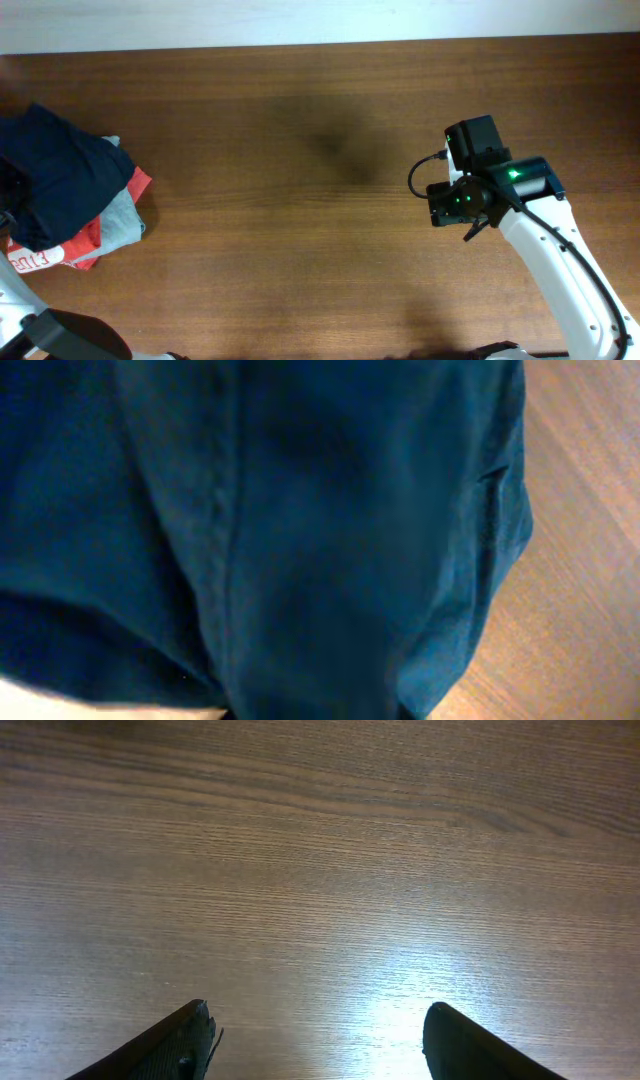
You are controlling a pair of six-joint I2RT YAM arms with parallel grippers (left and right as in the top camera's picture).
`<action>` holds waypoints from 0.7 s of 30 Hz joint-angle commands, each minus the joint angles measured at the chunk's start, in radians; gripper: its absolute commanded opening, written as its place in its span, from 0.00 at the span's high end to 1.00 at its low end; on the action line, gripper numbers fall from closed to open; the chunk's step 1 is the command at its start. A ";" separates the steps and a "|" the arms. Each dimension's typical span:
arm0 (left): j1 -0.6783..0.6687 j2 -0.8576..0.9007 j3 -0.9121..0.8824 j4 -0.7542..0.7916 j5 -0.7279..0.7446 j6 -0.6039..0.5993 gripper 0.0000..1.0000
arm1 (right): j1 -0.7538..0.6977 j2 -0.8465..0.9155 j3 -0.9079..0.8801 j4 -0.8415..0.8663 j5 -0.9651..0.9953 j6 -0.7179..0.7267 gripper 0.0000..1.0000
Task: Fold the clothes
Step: 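Carry the folded trousers with the left gripper onto the clothes stack, then release the trousers on the stack and lift the left gripper away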
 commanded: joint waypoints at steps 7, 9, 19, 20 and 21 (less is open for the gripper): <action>0.064 -0.013 0.000 -0.034 -0.056 -0.158 0.43 | -0.007 -0.016 0.011 -0.007 0.005 -0.008 0.28; 0.082 -0.013 0.000 -0.034 -0.053 -0.203 0.37 | -0.008 -0.016 0.011 -0.010 0.006 -0.009 0.28; 0.083 -0.015 0.001 -0.038 0.174 -0.106 0.40 | -0.007 -0.016 0.011 0.003 -0.004 -0.007 0.28; 0.073 -0.019 0.001 -0.033 0.216 -0.076 0.40 | -0.008 -0.016 0.011 0.014 -0.019 -0.008 0.26; 0.060 -0.026 0.001 -0.026 0.251 -0.031 0.40 | -0.008 -0.016 0.011 0.032 -0.043 -0.008 0.21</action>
